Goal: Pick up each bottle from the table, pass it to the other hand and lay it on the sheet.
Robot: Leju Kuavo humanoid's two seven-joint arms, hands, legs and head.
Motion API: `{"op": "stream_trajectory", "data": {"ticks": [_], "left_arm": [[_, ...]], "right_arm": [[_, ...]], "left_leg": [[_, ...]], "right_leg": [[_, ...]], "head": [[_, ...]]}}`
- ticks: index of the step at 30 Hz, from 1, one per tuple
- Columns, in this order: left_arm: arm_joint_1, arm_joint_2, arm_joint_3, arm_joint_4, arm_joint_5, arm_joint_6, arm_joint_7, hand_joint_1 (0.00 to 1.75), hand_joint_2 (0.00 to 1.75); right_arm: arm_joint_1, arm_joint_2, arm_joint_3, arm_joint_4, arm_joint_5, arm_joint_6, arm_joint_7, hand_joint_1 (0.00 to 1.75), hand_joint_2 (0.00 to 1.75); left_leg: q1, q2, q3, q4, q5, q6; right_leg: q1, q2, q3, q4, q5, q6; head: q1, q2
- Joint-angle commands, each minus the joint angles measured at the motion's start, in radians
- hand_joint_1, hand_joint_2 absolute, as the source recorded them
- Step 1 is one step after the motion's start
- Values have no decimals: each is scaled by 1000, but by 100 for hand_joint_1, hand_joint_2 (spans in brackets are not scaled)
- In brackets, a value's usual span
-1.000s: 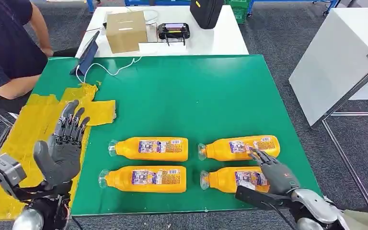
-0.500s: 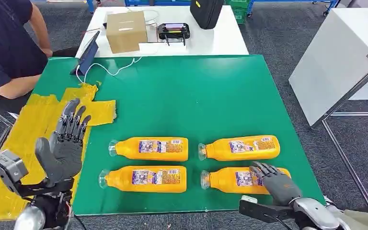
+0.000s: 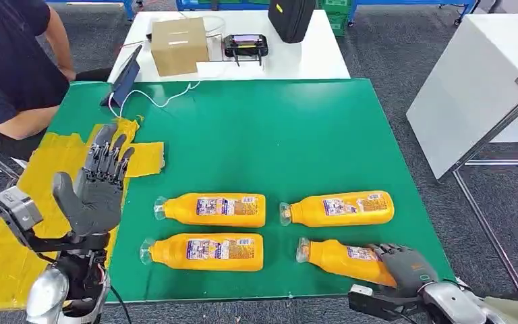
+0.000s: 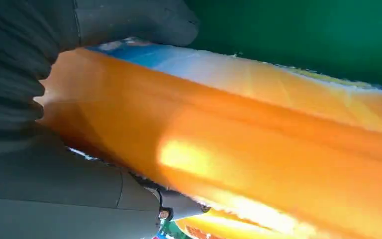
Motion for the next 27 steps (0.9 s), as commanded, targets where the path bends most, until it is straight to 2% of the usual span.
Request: {"op": "stream_trajectory", "data": {"ticks": [1,3,4,6,7,8,9,11,12,13,18,19,23,24,27], "left_arm": [[-38,25,-8,49,17,16,26,0,0],[17,37,14,7,26,33,35,0,0],[51,47,28,2,29,25,22,0,0],[132,46,67,-30,73,-19,-3,0,0],[159,38,78,-45,96,-37,3,0,0],[176,41,69,-52,170,-84,27,0,0],[191,51,64,-54,220,-135,34,0,0],[197,47,63,-55,220,-137,32,0,0],[218,-6,53,-75,188,-111,61,0,0],[220,-16,29,-87,149,-94,60,0,0],[204,-5,1,-86,138,-83,60,0,0],[189,0,-13,-78,140,-86,66,0,175],[52,-20,-91,-45,141,9,87,0,175],[-9,-32,-123,-28,148,51,98,0,175],[-136,-42,-195,38,142,173,98,0,175]], "right_arm": [[15,56,53,80,-100,-1,17,175,175],[9,171,-58,19,-283,-38,-38,175,175],[13,180,-71,-9,-283,-24,-30,175,175],[50,272,-157,-143,-333,-90,-91,175,175],[62,321,-188,-214,-396,-90,-116,175,175],[64,353,-199,-272,-459,-74,-134,175,175],[48,375,-211,-347,-488,-65,-143,175,175],[34,381,-213,-379,-497,-43,-115,175,175],[34,414,-245,-416,-546,-49,-163,175,175],[23,431,-257,-431,-555,-44,-167,175,175],[-15,459,-267,-430,-569,-39,-185,175,175],[-65,471,-261,-420,-570,-34,-167,175,175],[-344,562,-207,-211,-638,-41,-24,175,175],[-415,585,-178,-123,-624,-69,-11,175,175],[-494,662,-108,32,-464,-186,-51,175,175]], "left_leg": [[2,-3,1,-1,1,-1],[2,-2,1,-1,1,-1],[3,-1,2,-2,1,-2],[2,3,2,-2,0,-2],[2,4,3,-2,-1,-1],[2,6,4,-3,-1,-2],[1,7,3,-2,-1,-2],[2,9,2,-1,-1,-3],[1,7,-2,0,0,-2],[0,5,-3,0,0,-1],[1,4,-6,0,1,-2],[1,4,-6,0,2,-2],[2,10,-8,1,2,-2],[1,9,-8,0,3,-2],[2,7,-9,0,8,-1]], "right_leg": [[2,0,3,-3,1,-2],[2,1,3,-3,1,-2],[2,5,4,-4,2,-3],[2,8,4,-3,2,-3],[2,8,15,-3,2,-2],[2,12,14,-3,2,-2],[1,11,13,-1,2,-2],[2,14,10,0,2,-2],[2,11,7,1,2,-2],[0,8,6,2,2,0],[1,7,4,2,2,0],[1,6,4,2,2,0],[2,15,1,3,5,-1],[2,14,1,2,6,-1],[3,9,0,1,10,-2]], "head": [[0,0],[0,0],[0,0],[1,0],[1,0],[1,0],[0,0],[0,0],[0,0],[-2,0],[0,0],[0,0],[-1,0],[-1,0],[0,0]]}}
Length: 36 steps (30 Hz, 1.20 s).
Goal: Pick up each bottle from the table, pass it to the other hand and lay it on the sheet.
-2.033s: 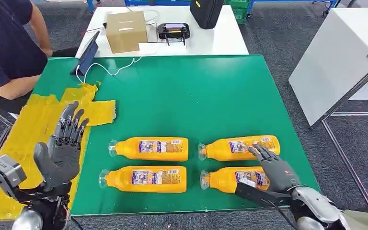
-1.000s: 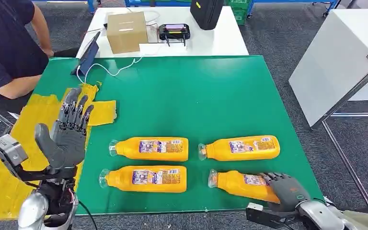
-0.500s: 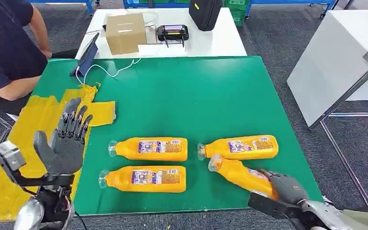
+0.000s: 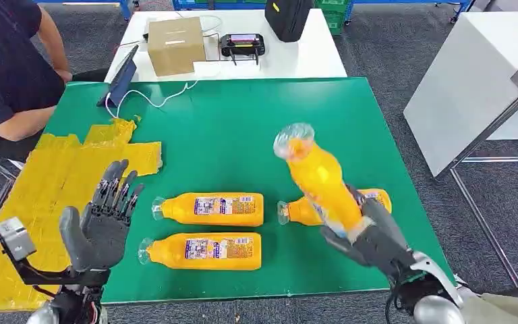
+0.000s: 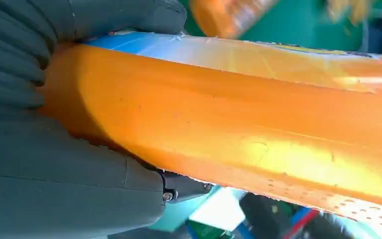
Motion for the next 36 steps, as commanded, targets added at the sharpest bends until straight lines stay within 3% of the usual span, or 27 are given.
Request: {"op": "stream_trajectory", "data": {"ticks": [1,10,17,19,23,31,36], "left_arm": [[-316,-33,-192,147,-14,223,14,0,175],[-321,-12,-216,147,-2,248,-4,0,175],[-411,-21,-289,214,81,281,10,0,175],[-421,-25,-297,227,95,294,13,0,175],[-448,-24,-331,285,144,333,18,0,175],[-472,-33,-375,308,166,380,33,0,175],[-476,-26,-399,300,165,421,16,0,175]], "right_arm": [[-369,236,137,428,185,-169,2,175,175],[-357,230,165,417,227,-189,-3,175,175],[-471,252,357,567,420,-218,-47,175,175],[-504,247,426,585,548,-259,-52,175,175],[-547,270,518,640,632,-333,-47,175,175],[-575,295,589,631,659,-420,-50,175,175],[-585,294,645,604,583,-417,-34,175,175]], "left_leg": [[2,-1,0,0,4,-2],[2,-2,-2,0,6,-2],[1,0,-8,1,8,-1],[1,-1,-9,1,8,-1],[1,0,-7,1,7,-1],[1,-2,-10,1,8,-1],[1,-3,-10,1,8,-2]], "right_leg": [[2,5,0,-1,4,-2],[2,5,1,0,4,-3],[1,4,-6,1,5,-2],[1,3,-7,1,5,-2],[1,5,-6,1,5,-2],[1,2,-8,2,5,-2],[1,2,-7,2,4,-2]], "head": [[0,0],[0,0],[0,0],[0,0],[0,0],[0,0],[0,0]]}}
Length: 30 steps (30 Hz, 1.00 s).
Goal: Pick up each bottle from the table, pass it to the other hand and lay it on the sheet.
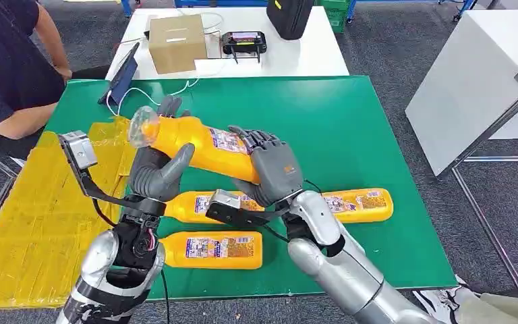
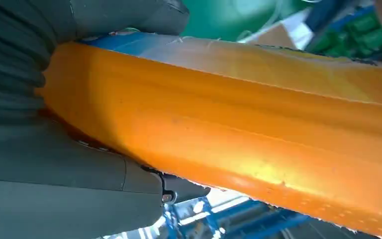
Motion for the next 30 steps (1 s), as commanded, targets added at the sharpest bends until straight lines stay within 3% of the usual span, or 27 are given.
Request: {"op": "stream_trajectory", "data": {"ticks": [1,9,10,15,30], "left_arm": [[-64,16,-74,81,2,48,-11,0,175],[-50,13,-63,72,14,81,-41,0,175],[-41,11,-56,64,20,95,-59,171,175],[-28,29,-60,44,20,121,-100,175,175],[-21,37,-112,39,19,90,-102,175,175]], "right_arm": [[-87,2,147,55,-73,-13,13,175,175],[-81,-14,174,55,-103,-5,8,175,175],[-80,-21,186,59,-104,-2,8,175,175],[-63,-52,206,86,-137,-13,12,175,175],[-81,-31,169,80,-185,-21,20,175,175]], "left_leg": [[1,-1,1,1,0,-1],[1,-1,2,0,-1,-1],[1,-2,2,1,-1,-1],[1,-1,2,-1,-1,-1],[1,-1,1,0,-1,-1]], "right_leg": [[0,3,1,0,0,-2],[1,4,2,0,-1,-2],[1,4,3,0,-1,-2],[1,3,3,-2,0,-1],[1,3,1,0,0,-2]], "head": [[0,0],[0,0],[0,0],[0,0],[0,0]]}}
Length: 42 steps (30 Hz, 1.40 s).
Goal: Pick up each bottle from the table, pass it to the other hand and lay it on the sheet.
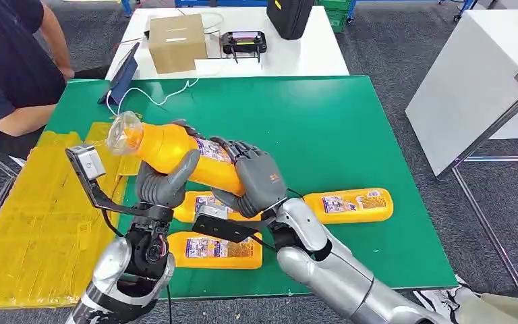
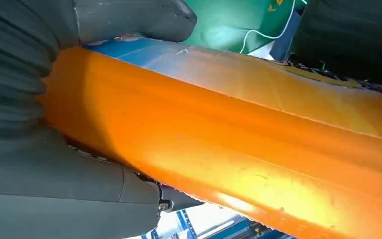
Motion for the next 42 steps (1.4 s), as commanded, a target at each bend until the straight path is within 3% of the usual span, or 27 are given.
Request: {"op": "stream_trajectory", "data": {"ticks": [1,4,6,7,8,9,11,16,17,22,24,27,31,37,42], "left_arm": [[-40,35,-61,22,1,-31,-4,175,175],[-31,39,-68,13,-1,-31,-6,175,175],[-23,45,-60,3,-8,-33,-14,175,175],[-20,48,-57,-1,-13,-36,-17,175,175],[-24,39,-48,-8,-17,-42,-12,175,175],[-25,37,-39,-15,-34,-48,-3,175,175],[-15,45,-9,-33,-119,-64,9,175,175],[25,60,126,-75,-451,-117,9,175,175],[23,69,157,-83,-728,-101,2,175,175],[-2,46,262,-101,-1289,-221,66,175,175],[-91,164,204,-27,-1646,-209,86,175,175],[-148,211,194,93,-1759,-244,89,175,175],[-150,213,191,138,-1772,-256,90,175,175],[-230,220,133,304,-1793,-440,138,175,175],[-240,218,129,318,-1793,-441,138,175,175]], "right_arm": [[-43,-12,29,46,-21,4,7,175,175],[-29,-21,20,47,-5,2,24,175,175],[-21,-39,21,60,47,2,54,127,175],[-17,-46,21,66,55,4,51,2,175],[-14,-50,15,73,72,17,65,0,175],[-4,-55,2,82,77,35,77,0,0],[24,-78,-36,100,93,83,113,0,0],[165,-147,-152,22,149,87,78,0,0],[211,-149,-193,-24,152,106,76,0,0],[290,-142,-252,-137,179,177,68,0,0],[288,-123,-248,-159,184,210,65,0,0],[268,-104,-229,-169,192,246,73,0,0],[260,-97,-221,-170,192,257,76,0,0],[190,-76,-131,-162,164,354,70,0,0],[185,-72,-125,-159,163,357,72,0,0]], "left_leg": [[2,-2,2,1,-1,-2],[1,-2,2,0,-1,-1],[2,-2,2,0,-1,-2],[1,-2,2,0,-1,-1],[1,-2,2,0,0,-1],[2,-3,3,0,-1,-1],[1,-3,2,0,0,-1],[1,-4,3,-1,0,-1],[2,-5,4,-1,-1,-1],[2,-7,1,2,-2,-2],[0,-6,-2,1,0,-1],[1,-4,-2,1,0,-2],[2,-5,0,0,1,-3],[2,-4,0,1,1,-3],[1,-4,-2,1,2,-2]], "right_leg": [[1,4,3,0,-1,-2],[1,3,2,0,-1,-2],[1,4,3,-1,-1,-2],[1,3,3,-1,-1,-2],[1,2,3,-1,0,-1],[1,3,4,-1,-1,-2],[1,1,3,-1,0,-1],[1,0,4,-2,-1,-1],[1,1,6,-3,-1,-2],[1,2,3,1,-3,-3],[0,0,-1,1,-1,-2],[1,2,-3,1,0,-2],[2,3,-1,1,0,-3],[1,3,-1,3,-1,-3],[1,2,-2,2,0,-2]], "head": [[0,0],[0,0],[0,0],[0,0],[0,0],[0,0],[0,0],[0,0],[0,0],[0,0],[0,0],[1,0],[0,0],[0,0],[0,0]]}}
